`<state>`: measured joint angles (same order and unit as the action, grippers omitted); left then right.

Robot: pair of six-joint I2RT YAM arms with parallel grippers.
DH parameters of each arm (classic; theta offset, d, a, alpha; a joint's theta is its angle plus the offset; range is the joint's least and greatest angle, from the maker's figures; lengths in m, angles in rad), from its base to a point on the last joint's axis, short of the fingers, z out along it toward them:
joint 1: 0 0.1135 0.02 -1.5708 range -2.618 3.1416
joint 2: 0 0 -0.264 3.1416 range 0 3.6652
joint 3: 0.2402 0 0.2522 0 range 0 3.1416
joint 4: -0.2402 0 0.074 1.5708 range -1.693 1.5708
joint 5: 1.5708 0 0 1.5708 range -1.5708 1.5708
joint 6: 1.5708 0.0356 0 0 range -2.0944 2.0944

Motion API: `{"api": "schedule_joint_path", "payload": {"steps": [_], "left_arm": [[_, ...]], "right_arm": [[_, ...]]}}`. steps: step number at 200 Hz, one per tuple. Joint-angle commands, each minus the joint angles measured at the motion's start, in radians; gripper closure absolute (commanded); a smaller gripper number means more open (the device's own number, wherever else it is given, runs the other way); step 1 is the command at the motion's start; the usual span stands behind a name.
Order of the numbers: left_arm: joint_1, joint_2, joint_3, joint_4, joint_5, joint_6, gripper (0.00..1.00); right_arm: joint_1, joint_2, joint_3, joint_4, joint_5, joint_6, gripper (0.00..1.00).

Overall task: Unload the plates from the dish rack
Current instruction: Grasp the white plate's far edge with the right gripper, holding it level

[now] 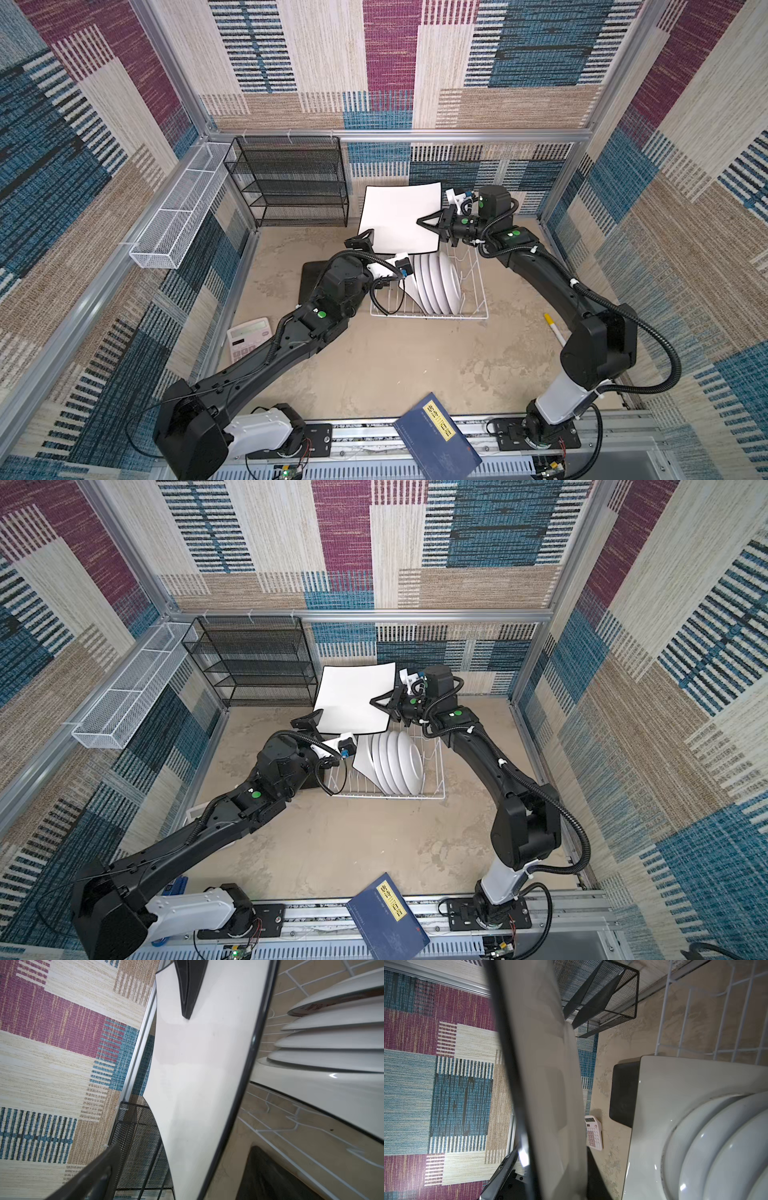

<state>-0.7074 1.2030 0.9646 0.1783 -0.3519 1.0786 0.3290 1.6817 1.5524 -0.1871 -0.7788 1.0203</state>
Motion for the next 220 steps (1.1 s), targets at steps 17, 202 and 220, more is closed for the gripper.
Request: {"api": "schedule_joint_path", "payload": {"steps": [17, 202, 220], "left_arm": [[0.000, -0.088, 0.011, -0.093, 0.044, -0.229, 0.01], [0.517, 0.242, 0.641, -0.662, 0.960, -1.498, 0.06], [0.518, 0.303, 0.676, -0.695, 1.012, -1.515, 0.09]], "right_arm": [[-0.022, -0.010, 0.032, 0.175, -0.011, 0.005, 1.00], [-0.042, -0.044, -0.037, 0.231, -0.015, -0.143, 1.00], [-0.042, -0.039, -0.032, 0.230, -0.024, -0.153, 1.00]]}}
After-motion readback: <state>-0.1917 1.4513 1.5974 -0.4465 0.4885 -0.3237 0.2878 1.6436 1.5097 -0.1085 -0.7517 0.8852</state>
